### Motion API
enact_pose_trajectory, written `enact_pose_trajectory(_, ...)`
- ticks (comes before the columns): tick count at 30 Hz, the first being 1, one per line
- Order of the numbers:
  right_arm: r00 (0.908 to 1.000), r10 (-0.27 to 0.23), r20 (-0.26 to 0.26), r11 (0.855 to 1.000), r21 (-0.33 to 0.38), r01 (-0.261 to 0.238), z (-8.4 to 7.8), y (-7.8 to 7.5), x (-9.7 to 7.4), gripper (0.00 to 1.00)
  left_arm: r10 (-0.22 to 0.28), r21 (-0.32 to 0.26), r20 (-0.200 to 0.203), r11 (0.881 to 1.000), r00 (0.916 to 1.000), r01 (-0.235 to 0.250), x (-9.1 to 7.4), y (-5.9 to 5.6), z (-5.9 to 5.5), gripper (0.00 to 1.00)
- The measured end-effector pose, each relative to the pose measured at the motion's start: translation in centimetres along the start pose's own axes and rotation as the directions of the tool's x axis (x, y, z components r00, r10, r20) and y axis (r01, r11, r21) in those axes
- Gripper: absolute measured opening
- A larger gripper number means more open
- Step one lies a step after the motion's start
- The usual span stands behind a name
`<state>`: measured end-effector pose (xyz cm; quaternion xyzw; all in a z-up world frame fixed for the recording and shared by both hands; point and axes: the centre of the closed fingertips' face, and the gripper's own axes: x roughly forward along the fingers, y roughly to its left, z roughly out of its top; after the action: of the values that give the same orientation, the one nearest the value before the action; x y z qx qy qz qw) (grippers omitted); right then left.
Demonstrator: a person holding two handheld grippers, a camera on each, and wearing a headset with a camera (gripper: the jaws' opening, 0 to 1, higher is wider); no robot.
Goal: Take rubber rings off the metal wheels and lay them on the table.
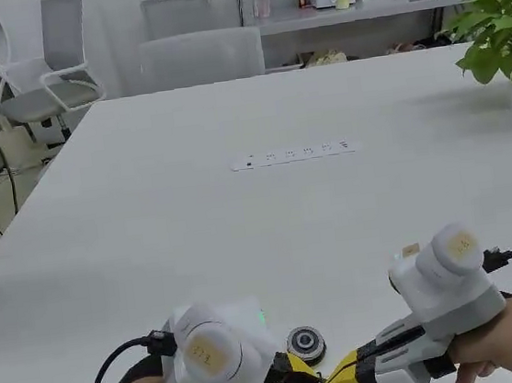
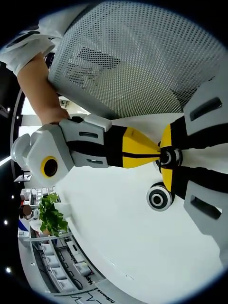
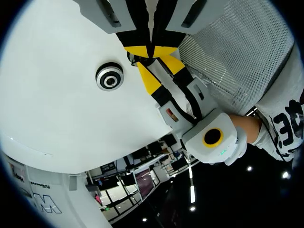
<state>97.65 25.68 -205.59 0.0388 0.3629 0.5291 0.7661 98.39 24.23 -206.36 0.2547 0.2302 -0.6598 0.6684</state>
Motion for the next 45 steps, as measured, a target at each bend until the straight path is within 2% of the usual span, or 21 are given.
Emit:
enact_pose_trajectory(2,0.9997,-0.021,-0.008,0.999,-0.036,0.021,0.0,-0.2,0.0,0.00,0.000,-0.002,0.002,1.000,1.0000,0.000,0.0,0.0,0.0,0.08)
enact_pose_trajectory(5,0.9991,-0.034,-0.024,0.999,-0.039,0.033,-0.4,-0.6,0.0,0.00,0.001,-0.003,0.003,1.000,1.0000,-0.001,0.0,0.0,0.0,0.08)
enact_pose_trajectory(14,0.9986,-0.046,-0.026,0.998,-0.054,0.045,-0.5,-1.0,-0.2,0.00,0.005,-0.003,0.017,1.000,0.9998,-0.005,0.0,0.1,0.1,0.08)
enact_pose_trajectory(32,0.9984,-0.056,-0.006,0.997,-0.050,0.056,0.1,-1.3,-0.5,0.00,-0.014,0.002,-0.016,1.000,0.9998,0.014,-0.4,0.1,-0.1,0.08)
enact_pose_trajectory(43,0.9984,-0.056,0.010,0.997,-0.053,0.056,0.6,-1.2,-0.7,0.00,-0.046,-0.008,-0.014,0.999,0.9988,0.046,-1.3,-0.3,0.1,0.13)
enact_pose_trajectory(45,0.9984,-0.056,0.011,0.997,-0.054,0.056,0.6,-1.2,-0.8,0.00,-0.050,-0.010,-0.007,0.999,0.9987,0.050,-1.7,-0.3,0.4,0.15)
